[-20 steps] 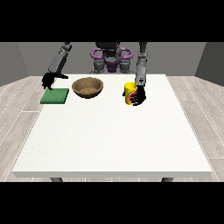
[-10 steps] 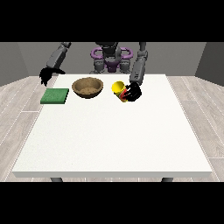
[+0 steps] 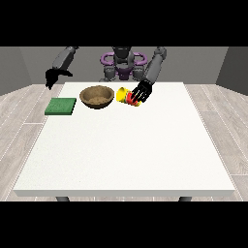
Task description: Pick the cup and pour the ball into the bowl, then pick the bowl and place it on the pad
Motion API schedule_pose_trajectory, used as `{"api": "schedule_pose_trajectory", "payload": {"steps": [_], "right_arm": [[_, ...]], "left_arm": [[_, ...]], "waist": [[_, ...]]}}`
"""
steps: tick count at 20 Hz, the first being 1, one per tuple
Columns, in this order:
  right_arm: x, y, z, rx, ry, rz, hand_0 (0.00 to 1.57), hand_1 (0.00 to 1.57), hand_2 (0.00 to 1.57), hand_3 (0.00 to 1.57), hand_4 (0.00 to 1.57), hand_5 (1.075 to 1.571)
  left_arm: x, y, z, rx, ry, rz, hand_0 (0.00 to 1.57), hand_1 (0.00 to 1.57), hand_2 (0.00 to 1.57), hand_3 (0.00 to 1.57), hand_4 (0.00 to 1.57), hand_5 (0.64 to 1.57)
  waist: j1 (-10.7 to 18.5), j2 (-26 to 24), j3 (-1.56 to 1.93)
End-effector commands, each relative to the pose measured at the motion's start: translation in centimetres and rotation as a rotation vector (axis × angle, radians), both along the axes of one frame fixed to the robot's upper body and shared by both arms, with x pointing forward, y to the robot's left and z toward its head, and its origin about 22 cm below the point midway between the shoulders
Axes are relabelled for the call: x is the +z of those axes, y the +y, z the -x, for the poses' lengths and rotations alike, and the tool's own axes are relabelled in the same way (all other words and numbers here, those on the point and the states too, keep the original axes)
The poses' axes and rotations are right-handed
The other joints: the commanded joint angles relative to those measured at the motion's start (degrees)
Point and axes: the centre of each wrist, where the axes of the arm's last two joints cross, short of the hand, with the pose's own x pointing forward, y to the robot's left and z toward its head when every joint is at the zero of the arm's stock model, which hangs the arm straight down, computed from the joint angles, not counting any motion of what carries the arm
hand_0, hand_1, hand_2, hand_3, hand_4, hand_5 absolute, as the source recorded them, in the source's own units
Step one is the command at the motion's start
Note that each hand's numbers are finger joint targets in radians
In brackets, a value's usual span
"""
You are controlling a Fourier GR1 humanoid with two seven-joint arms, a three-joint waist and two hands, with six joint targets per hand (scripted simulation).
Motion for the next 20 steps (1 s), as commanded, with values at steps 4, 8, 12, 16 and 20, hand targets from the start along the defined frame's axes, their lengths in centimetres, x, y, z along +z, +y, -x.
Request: {"api": "schedule_pose_trajectory", "payload": {"steps": [4, 8, 12, 16, 20], "right_arm": [[-2.7, -4.2, 2.9, -0.101, 0.064, -0.007, 0.00, 0.00, 0.23, 0.15, 0.37, 1.546], [-4.7, -4.6, 4.2, -0.194, 0.162, -0.038, 0.00, 0.00, 0.28, 0.23, 0.37, 1.543], [-6.2, -6.0, 6.1, -0.250, 0.185, -0.026, 0.00, 0.00, 0.29, 0.22, 0.40, 1.538], [-7.1, -7.1, 7.9, -0.242, 0.197, -0.042, 0.00, 0.00, 0.22, 0.30, 0.42, 1.541], [-8.7, -6.5, 9.3, -0.263, 0.232, -0.052, 0.00, 0.00, 0.29, 0.37, 0.41, 1.537]], "left_arm": [[0.7, -6.8, -0.5, -0.075, 0.089, -0.199, 1.43, 1.43, 1.57, 1.57, 1.16, 1.570], [3.0, -8.3, -1.4, -0.127, 0.131, -0.439, 1.39, 1.39, 1.57, 1.57, 0.98, 1.555], [5.6, -14.2, -0.9, -0.209, 0.167, -0.545, 1.17, 1.17, 1.57, 1.49, 0.91, 1.535], [5.0, -16.6, 0.5, -0.222, 0.219, -0.622, 0.18, 0.18, 1.57, 1.43, 0.87, 1.527], [3.9, -16.1, 1.8, -0.284, 0.174, -0.732, 0.00, 0.00, 1.57, 1.52, 0.80, 1.534]], "waist": [[6.69, -4.12, -0.22], [11.24, -10.25, -0.11], [14.23, -11.37, -0.16], [14.08, -12.50, -0.23], [16.38, -13.51, -0.26]]}}
